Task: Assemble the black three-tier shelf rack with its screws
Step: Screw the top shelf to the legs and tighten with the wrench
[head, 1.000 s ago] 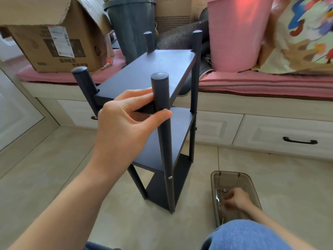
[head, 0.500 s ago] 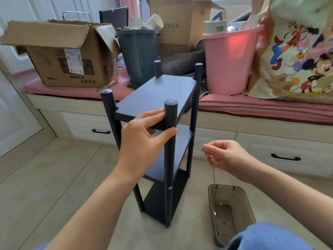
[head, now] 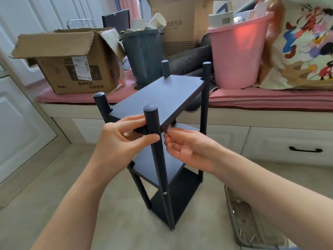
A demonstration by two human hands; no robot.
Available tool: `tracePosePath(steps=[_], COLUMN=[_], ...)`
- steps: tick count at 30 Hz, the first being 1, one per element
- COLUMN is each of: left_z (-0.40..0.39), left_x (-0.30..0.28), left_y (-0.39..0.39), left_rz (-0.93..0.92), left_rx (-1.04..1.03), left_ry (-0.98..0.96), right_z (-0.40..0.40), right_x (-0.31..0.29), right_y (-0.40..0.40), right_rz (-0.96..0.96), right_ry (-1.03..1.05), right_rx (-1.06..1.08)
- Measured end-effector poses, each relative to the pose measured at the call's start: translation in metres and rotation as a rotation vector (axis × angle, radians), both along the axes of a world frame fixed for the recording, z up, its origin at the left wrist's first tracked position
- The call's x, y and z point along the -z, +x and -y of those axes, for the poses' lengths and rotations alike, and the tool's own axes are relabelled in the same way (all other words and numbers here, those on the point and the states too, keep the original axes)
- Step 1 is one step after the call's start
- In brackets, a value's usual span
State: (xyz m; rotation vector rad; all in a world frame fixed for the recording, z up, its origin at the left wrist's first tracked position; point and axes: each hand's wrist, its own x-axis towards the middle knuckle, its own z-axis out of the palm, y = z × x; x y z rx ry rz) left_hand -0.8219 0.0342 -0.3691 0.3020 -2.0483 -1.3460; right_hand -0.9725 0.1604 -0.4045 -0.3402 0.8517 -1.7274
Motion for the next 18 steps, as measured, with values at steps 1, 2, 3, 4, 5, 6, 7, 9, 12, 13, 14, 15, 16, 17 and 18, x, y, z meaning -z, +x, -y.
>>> tracePosePath(steps=[1,2,3,4,5,6,7,9,12,13,14,15,16,17,18], left_z=[0.003,0.005,0.008,0.011,0.013,0.015,0.018,0.021,0.025,0.026,0.027,0.028,0.029,0.03,0.03], left_x=[-0.001,-0.001,-0.001,-0.002,-0.002,-0.002,-0.002,-0.001,0.0,0.001,0.001,0.002,0.002,0.002,0.002], left_y=[0.004,0.008,0.013,0.017,0.021,0.025,0.028,0.033,0.037,0.038,0.038,0.038,0.038,0.039,0.039], left_rz=[0.006,0.011,0.014,0.019,0.024,0.027,0.029,0.025,0.022,0.023,0.024,0.023,0.02,0.016,0.012], left_rx=[0.012,0.021,0.028,0.036,0.044,0.053,0.061,0.071,0.078,0.077,0.074,0.072,0.071,0.069,0.068], left_ry=[-0.002,0.0,0.005,0.011,0.012,0.011,0.011,0.016,0.005,0.003,0.003,0.004,0.007,0.008,0.007], right_z=[0.002,0.003,0.005,0.007,0.01,0.013,0.017,0.025,0.034,0.037,0.038,0.039,0.04,0.041,0.042], right_x=[0.0,0.001,0.002,0.004,0.005,0.006,0.007,0.007,0.008,0.008,0.008,0.008,0.008,0.009,0.009], right_y=[0.001,0.002,0.004,0.005,0.008,0.011,0.014,0.02,0.027,0.028,0.029,0.03,0.031,0.031,0.032], right_rz=[-0.031,-0.055,-0.069,-0.073,-0.074,-0.072,-0.069,-0.07,-0.099,-0.109,-0.114,-0.115,-0.113,-0.109,-0.106], right_ry=[-0.004,-0.001,0.01,0.024,0.034,0.037,0.033,0.011,-0.025,-0.033,-0.039,-0.044,-0.049,-0.054,-0.057], right_rx=[-0.01,-0.021,-0.033,-0.044,-0.056,-0.071,-0.089,-0.135,-0.188,-0.195,-0.198,-0.198,-0.196,-0.193,-0.191])
